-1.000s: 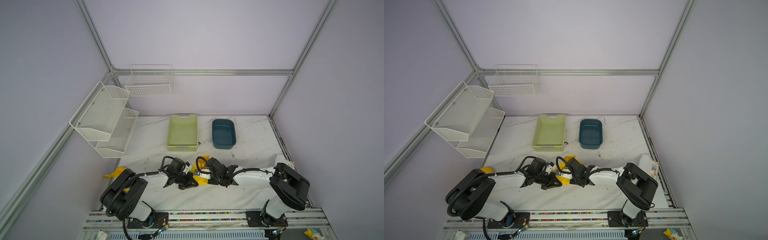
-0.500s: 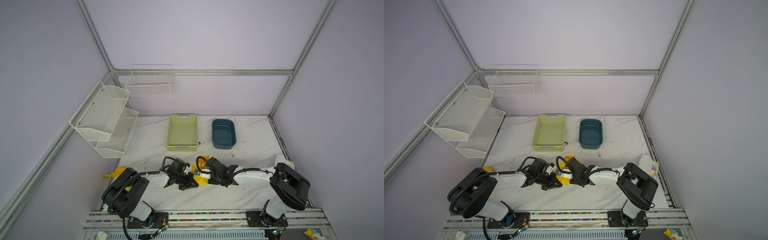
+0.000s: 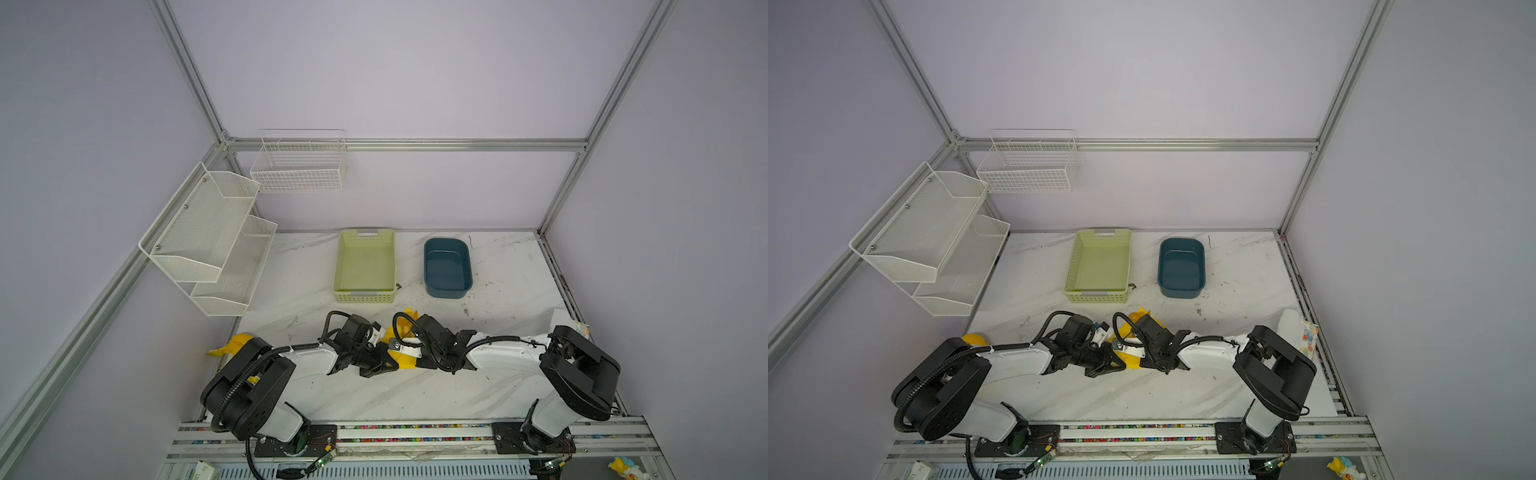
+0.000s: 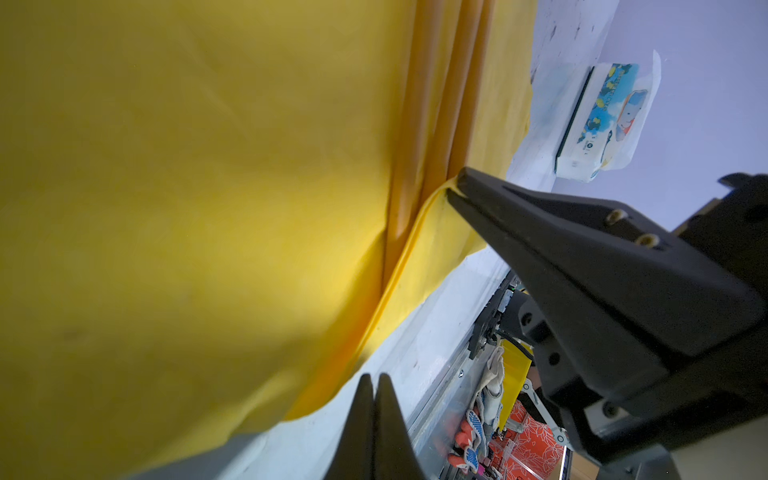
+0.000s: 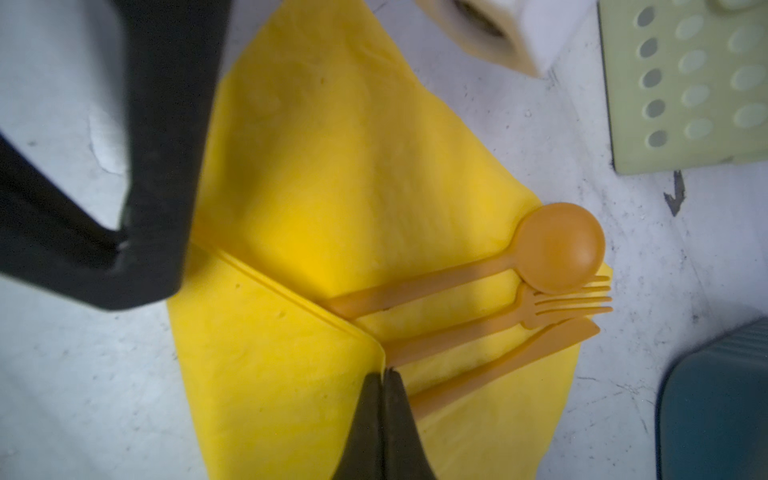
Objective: Place the utensils on the paper napkin and roll it up
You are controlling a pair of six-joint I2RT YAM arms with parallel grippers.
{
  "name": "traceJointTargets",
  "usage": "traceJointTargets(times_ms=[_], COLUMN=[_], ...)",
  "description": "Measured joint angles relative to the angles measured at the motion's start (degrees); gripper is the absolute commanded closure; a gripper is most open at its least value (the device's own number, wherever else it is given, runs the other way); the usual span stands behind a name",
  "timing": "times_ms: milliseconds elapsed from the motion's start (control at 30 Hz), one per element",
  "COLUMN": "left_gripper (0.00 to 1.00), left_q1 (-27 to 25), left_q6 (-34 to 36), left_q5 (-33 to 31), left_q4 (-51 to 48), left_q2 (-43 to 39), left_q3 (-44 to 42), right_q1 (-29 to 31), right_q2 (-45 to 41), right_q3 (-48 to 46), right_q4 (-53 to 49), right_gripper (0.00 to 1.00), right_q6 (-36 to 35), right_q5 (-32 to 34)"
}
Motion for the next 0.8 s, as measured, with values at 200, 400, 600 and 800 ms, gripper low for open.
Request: traceJointTargets(times_ms=[200, 400, 600, 800], left_gripper=[1.00, 1.00, 1.00, 1.00], left_q1=[0.00, 0.00, 0.00, 0.00], left_q6=[0.00, 0.00, 0.02, 0.04], left_q5=[-0.48, -1.31, -2.03, -2.19], left_q4=[0.46, 0.48, 0.22, -0.50], left_q2=[0.94, 2.14, 2.36, 2.47], left_q3=[0.04, 0.04, 0.13, 0.48], right_q1=[-0.22, -0.26, -0.26, -0.26], right_q2=[0.00, 0.00, -0.02, -0.17], right_q3=[0.00, 0.00, 0.00, 0.00], right_q4=[-0.02, -0.02, 0.00, 0.00], right_gripper=[1.00, 1.00, 0.95, 0.78], right_q6=[0.00, 0.02, 0.00, 0.72], right_q5=[0.00, 0.00, 0.02, 0.02])
